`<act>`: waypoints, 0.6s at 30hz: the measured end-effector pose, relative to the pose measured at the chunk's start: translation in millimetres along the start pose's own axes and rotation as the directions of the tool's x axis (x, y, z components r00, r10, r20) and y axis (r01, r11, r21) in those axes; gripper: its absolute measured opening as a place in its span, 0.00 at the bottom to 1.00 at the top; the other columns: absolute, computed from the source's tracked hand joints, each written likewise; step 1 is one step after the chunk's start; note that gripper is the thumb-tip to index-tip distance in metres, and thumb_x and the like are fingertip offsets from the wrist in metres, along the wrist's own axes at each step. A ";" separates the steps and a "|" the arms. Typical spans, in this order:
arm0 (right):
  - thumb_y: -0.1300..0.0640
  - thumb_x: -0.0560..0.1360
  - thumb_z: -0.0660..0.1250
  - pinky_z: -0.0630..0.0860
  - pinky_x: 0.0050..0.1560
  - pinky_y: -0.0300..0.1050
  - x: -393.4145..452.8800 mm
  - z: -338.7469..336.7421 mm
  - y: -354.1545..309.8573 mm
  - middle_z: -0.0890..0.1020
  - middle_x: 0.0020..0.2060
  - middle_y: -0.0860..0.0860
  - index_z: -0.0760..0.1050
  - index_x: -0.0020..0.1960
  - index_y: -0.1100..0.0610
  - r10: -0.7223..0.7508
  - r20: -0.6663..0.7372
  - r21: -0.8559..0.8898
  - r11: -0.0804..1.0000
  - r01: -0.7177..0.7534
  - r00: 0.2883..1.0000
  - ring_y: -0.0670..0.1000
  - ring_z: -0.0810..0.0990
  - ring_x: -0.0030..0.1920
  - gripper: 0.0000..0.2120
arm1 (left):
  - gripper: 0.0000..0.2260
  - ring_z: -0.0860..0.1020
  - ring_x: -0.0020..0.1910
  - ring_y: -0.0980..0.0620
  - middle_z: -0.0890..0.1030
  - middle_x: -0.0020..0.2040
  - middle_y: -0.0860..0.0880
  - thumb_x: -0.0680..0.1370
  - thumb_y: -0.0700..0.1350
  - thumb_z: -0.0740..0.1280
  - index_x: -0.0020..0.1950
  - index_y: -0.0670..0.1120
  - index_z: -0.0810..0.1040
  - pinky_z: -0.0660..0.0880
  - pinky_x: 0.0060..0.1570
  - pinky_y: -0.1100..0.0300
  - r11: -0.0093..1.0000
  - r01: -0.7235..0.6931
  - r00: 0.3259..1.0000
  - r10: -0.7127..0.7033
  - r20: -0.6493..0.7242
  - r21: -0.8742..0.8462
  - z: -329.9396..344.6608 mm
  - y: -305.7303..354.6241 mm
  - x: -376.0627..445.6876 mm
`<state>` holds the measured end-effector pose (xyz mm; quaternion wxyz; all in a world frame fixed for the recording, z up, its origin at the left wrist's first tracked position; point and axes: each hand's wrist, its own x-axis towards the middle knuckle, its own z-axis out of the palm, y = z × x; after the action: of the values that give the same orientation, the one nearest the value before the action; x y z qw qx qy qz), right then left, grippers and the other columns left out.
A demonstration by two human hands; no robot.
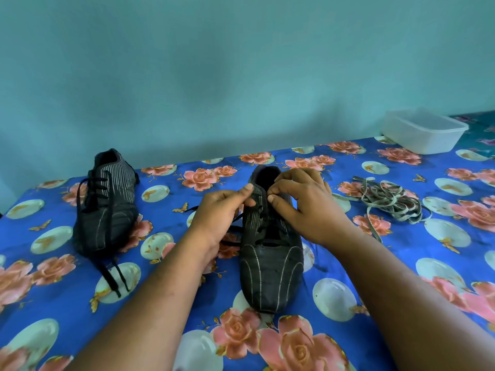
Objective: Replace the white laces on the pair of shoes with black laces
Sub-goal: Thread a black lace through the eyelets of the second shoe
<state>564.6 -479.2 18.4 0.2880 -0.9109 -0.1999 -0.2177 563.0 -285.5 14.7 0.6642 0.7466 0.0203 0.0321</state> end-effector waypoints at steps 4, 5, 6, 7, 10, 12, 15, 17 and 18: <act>0.41 0.76 0.61 0.64 0.62 0.54 2.1 -0.9 -3.0 0.78 0.57 0.42 0.82 0.55 0.45 -0.004 0.044 -0.038 0.999 0.005 0.999 0.52 0.66 0.66 0.15 | 0.09 0.78 0.34 0.66 0.85 0.36 0.56 0.78 0.50 0.72 0.44 0.45 0.87 0.70 0.44 0.63 0.999 0.001 1.000 -0.002 -0.026 -0.033 -2.7 4.9 -1.2; 0.42 0.77 0.62 0.64 0.62 0.55 2.4 -0.5 -3.0 0.78 0.57 0.43 0.82 0.55 0.46 -0.019 0.051 -0.064 0.998 0.023 0.999 0.53 0.67 0.67 0.15 | 0.09 0.78 0.34 0.66 0.85 0.36 0.57 0.77 0.49 0.73 0.45 0.45 0.87 0.70 0.43 0.63 1.000 -0.010 1.000 0.010 -0.023 -0.025 -4.1 5.2 -1.5; 0.43 0.77 0.63 0.64 0.61 0.55 2.8 -0.4 -2.8 0.78 0.57 0.44 0.83 0.55 0.47 -0.039 0.049 -0.093 0.995 0.043 0.998 0.54 0.67 0.67 0.14 | 0.08 0.78 0.32 0.65 0.84 0.34 0.57 0.77 0.49 0.74 0.45 0.45 0.87 0.70 0.41 0.65 1.000 -0.025 1.000 0.025 -0.016 -0.013 -5.9 4.6 -0.9; 0.43 0.77 0.63 0.64 0.61 0.55 3.3 0.1 -2.7 0.79 0.56 0.45 0.83 0.54 0.47 -0.060 0.036 -0.124 0.990 0.064 0.998 0.54 0.68 0.66 0.14 | 0.09 0.77 0.31 0.65 0.83 0.32 0.58 0.76 0.49 0.74 0.46 0.44 0.87 0.70 0.39 0.67 0.999 -0.037 0.999 0.037 -0.006 0.002 -7.4 3.7 0.0; 0.41 0.75 0.63 0.62 0.58 0.51 6.2 1.5 -2.2 0.79 0.52 0.44 0.83 0.49 0.46 -0.082 -0.013 -0.167 0.983 0.079 0.997 0.54 0.70 0.64 0.13 | 0.10 0.80 0.35 0.65 0.85 0.36 0.55 0.74 0.48 0.76 0.46 0.42 0.86 0.71 0.37 0.74 0.998 -0.061 0.998 0.060 0.035 0.022 -10.2 1.8 1.9; 0.40 0.73 0.62 0.67 0.60 0.53 6.6 2.7 -1.0 0.78 0.51 0.42 0.82 0.47 0.44 -0.041 -0.016 -0.078 0.996 0.039 0.999 0.53 0.70 0.63 0.13 | 0.08 0.82 0.38 0.63 0.86 0.39 0.52 0.74 0.45 0.77 0.46 0.41 0.86 0.73 0.40 0.74 0.997 -0.077 0.995 0.077 0.057 -0.003 -10.3 0.8 2.9; 0.44 0.73 0.69 0.70 0.63 0.53 6.1 3.8 0.6 0.78 0.50 0.40 0.81 0.45 0.44 0.033 0.003 0.107 0.994 -0.033 0.999 0.52 0.69 0.61 0.05 | 0.05 0.83 0.43 0.58 0.87 0.44 0.47 0.73 0.44 0.77 0.46 0.43 0.86 0.76 0.46 0.70 0.993 -0.115 0.991 0.114 0.068 0.007 -11.1 -0.6 5.3; 0.50 0.73 0.73 0.68 0.62 0.47 6.9 3.0 -0.4 0.79 0.49 0.40 0.82 0.45 0.45 0.062 0.021 0.160 0.985 -0.065 0.998 0.50 0.69 0.61 0.01 | 0.02 0.83 0.44 0.55 0.87 0.44 0.46 0.74 0.43 0.77 0.45 0.46 0.86 0.78 0.50 0.64 0.982 -0.180 0.981 0.176 0.077 0.050 -12.2 -2.2 7.6; 0.52 0.73 0.74 0.67 0.61 0.45 7.1 2.0 -1.6 0.78 0.48 0.40 0.82 0.45 0.45 0.069 0.028 0.174 0.982 -0.073 0.997 0.50 0.69 0.61 0.02 | 0.02 0.83 0.44 0.55 0.87 0.44 0.48 0.75 0.43 0.76 0.44 0.48 0.86 0.78 0.51 0.62 0.972 -0.222 0.974 0.216 0.075 0.082 -13.0 -3.3 8.7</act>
<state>570.3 -475.0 21.2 0.3723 -0.8910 -0.1887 -0.1789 570.7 -271.6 13.1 0.6226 0.7741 -0.0826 0.0795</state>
